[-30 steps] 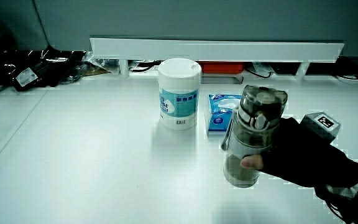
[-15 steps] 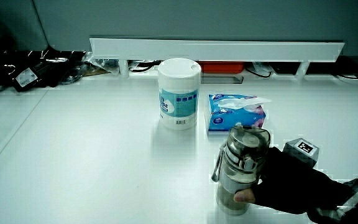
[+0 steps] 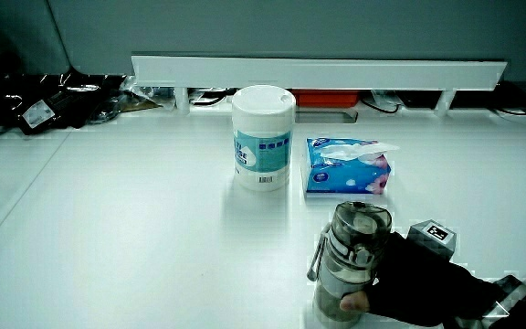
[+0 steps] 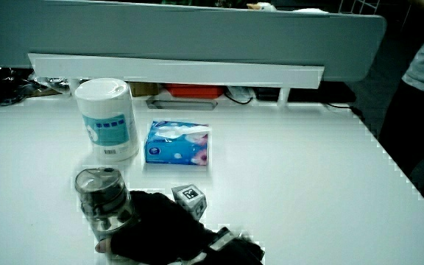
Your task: Place bottle
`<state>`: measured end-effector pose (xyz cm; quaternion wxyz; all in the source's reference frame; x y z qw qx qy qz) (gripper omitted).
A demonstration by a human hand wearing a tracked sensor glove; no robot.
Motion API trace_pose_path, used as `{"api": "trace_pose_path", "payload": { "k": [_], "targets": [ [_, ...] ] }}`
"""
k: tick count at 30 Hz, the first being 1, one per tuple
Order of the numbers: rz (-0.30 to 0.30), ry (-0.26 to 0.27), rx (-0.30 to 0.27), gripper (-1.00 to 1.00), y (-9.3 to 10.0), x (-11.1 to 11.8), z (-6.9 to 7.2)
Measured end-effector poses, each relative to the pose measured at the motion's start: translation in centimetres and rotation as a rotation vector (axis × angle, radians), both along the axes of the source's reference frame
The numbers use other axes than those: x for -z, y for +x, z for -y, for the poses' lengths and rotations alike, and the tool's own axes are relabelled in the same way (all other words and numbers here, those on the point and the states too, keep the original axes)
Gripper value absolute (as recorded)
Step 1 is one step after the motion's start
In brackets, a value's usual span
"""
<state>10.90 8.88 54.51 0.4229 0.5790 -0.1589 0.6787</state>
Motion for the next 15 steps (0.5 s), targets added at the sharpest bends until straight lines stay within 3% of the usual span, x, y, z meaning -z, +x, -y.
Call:
{"api": "trace_pose_path", "payload": {
  "k": [4, 7, 15],
  "targets": [
    [0.009, -0.025, -0.005, 0.0, 0.07, -0.21, -0.08],
    [0.01, -0.012, -0.003, 0.0, 0.15, -0.41, -0.12],
    [-0.001, -0.008, 0.014, -0.25, 0.09, -0.51, -0.07]
  ]
}}
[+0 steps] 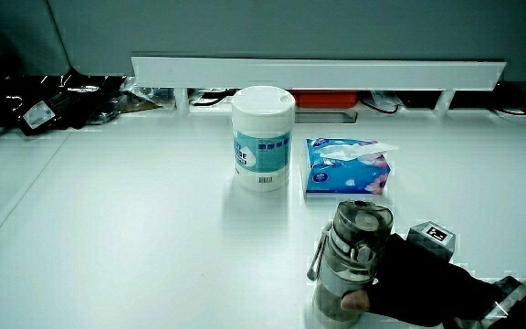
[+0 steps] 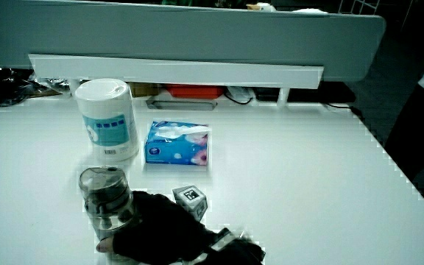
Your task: Place bottle
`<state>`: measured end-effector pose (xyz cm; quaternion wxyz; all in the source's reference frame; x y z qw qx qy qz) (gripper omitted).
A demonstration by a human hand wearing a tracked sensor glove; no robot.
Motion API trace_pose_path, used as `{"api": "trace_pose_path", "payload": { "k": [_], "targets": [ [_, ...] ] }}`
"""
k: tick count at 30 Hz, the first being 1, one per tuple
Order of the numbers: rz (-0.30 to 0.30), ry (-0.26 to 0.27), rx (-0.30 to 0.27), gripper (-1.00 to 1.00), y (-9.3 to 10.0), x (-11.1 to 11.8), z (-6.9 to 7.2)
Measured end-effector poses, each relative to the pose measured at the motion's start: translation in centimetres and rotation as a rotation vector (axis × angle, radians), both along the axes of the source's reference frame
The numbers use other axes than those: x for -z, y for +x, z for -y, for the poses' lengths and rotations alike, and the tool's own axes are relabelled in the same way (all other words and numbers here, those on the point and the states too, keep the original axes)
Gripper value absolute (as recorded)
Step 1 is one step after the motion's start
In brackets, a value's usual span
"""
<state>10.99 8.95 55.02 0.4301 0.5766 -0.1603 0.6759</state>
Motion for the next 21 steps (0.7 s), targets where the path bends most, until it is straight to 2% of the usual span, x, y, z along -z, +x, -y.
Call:
{"api": "trace_pose_path", "payload": {
  "k": [13, 16, 18, 19, 20, 21],
  "targets": [
    [0.003, -0.003, 0.053, -0.66, 0.2, 0.0, 0.0],
    [-0.003, 0.013, 0.062, -0.75, 0.4, 1.0, 0.2],
    [-0.057, 0.024, 0.098, -0.81, 0.9, 1.6, 0.3],
    [-0.109, 0.064, 0.133, -0.84, 1.4, 1.6, 0.4],
    [-0.125, 0.101, 0.141, -0.88, 1.7, 2.6, 0.4],
    [-0.173, 0.13, 0.16, -0.91, 2.3, 3.0, 0.3]
  ]
}}
